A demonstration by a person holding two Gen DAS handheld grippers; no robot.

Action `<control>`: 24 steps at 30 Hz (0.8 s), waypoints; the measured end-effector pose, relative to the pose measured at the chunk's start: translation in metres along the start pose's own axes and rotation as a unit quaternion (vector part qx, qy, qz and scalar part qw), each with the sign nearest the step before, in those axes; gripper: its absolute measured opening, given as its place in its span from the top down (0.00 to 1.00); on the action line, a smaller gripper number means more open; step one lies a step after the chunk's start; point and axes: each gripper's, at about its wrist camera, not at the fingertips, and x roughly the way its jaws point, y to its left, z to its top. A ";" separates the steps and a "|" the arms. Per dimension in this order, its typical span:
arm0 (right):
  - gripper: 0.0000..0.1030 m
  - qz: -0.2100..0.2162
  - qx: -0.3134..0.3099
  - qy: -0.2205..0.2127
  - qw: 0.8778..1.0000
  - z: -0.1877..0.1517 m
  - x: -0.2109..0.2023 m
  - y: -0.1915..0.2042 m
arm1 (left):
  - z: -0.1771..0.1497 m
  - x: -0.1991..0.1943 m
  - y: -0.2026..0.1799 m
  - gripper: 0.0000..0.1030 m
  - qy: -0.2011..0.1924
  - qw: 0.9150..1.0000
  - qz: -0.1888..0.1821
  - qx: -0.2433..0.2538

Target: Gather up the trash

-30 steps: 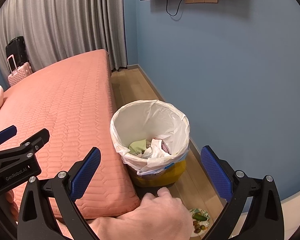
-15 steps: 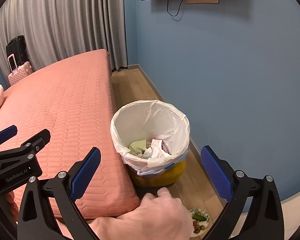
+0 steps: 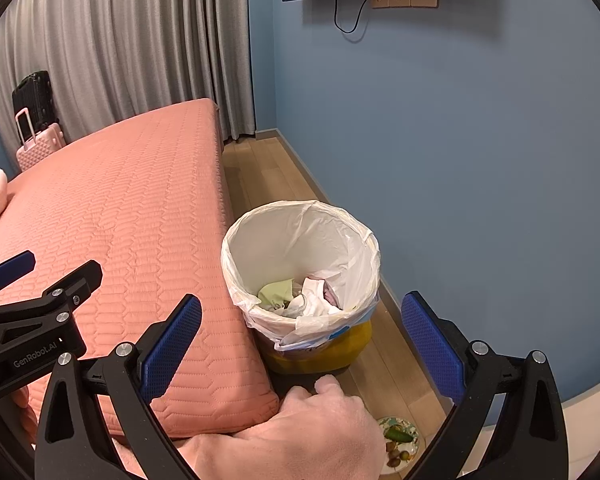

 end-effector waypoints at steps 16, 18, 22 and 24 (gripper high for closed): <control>0.05 0.001 0.001 0.000 1.000 0.001 0.000 0.000 | -0.002 -0.001 0.001 0.07 -0.004 1.000 -0.001 0.006; 0.05 0.001 0.001 0.000 1.000 0.001 0.000 0.000 | -0.002 -0.001 0.000 0.07 -0.006 1.000 0.002 0.013; 0.05 0.001 0.002 0.000 1.000 0.001 0.000 0.000 | -0.001 0.000 0.000 0.07 -0.003 1.000 0.002 0.018; 0.05 0.002 0.001 0.000 1.000 0.002 0.001 0.000 | -0.001 0.000 0.001 0.07 -0.004 1.000 0.001 0.017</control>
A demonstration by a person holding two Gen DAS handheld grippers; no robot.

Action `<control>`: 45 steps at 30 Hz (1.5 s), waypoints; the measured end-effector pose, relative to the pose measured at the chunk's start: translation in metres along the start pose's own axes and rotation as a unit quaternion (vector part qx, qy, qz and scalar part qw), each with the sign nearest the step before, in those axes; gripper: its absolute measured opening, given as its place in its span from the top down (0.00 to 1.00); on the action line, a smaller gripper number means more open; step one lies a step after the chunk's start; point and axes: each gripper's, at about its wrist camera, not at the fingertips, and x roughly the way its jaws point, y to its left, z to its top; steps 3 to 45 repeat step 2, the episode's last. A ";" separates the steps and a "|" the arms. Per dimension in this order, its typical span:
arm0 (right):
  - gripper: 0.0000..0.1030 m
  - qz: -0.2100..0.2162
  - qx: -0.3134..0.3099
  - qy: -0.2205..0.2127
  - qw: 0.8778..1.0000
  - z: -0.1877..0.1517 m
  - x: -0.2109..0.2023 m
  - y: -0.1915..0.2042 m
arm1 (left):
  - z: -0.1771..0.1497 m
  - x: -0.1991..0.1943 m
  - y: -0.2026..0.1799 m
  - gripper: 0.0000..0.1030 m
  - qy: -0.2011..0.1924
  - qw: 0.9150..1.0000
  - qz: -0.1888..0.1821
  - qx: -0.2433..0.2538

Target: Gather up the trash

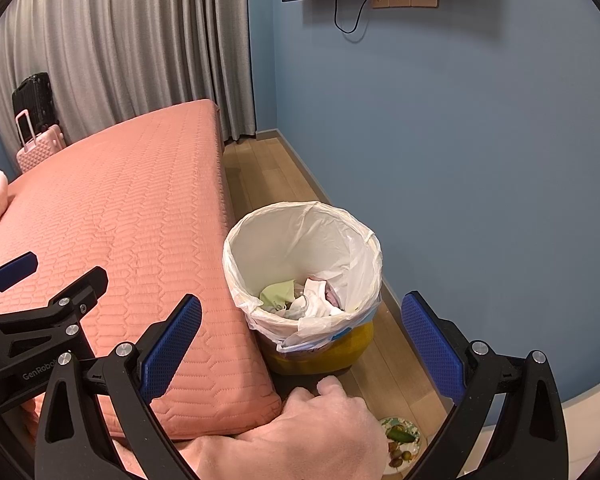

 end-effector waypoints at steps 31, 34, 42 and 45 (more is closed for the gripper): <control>0.05 0.000 0.000 -0.001 1.000 0.003 0.000 0.001 | 0.001 0.000 0.001 0.07 -0.001 1.000 0.000 0.000; 0.05 0.000 0.000 -0.001 1.000 0.003 0.000 0.001 | 0.001 0.000 0.001 0.07 -0.001 1.000 0.000 0.000; 0.05 0.000 0.000 -0.001 1.000 0.003 0.000 0.001 | 0.001 0.000 0.001 0.07 -0.001 1.000 0.000 0.000; 0.05 0.000 0.000 -0.001 1.000 0.003 0.000 0.001 | 0.001 0.000 0.001 0.07 -0.001 1.000 0.000 0.000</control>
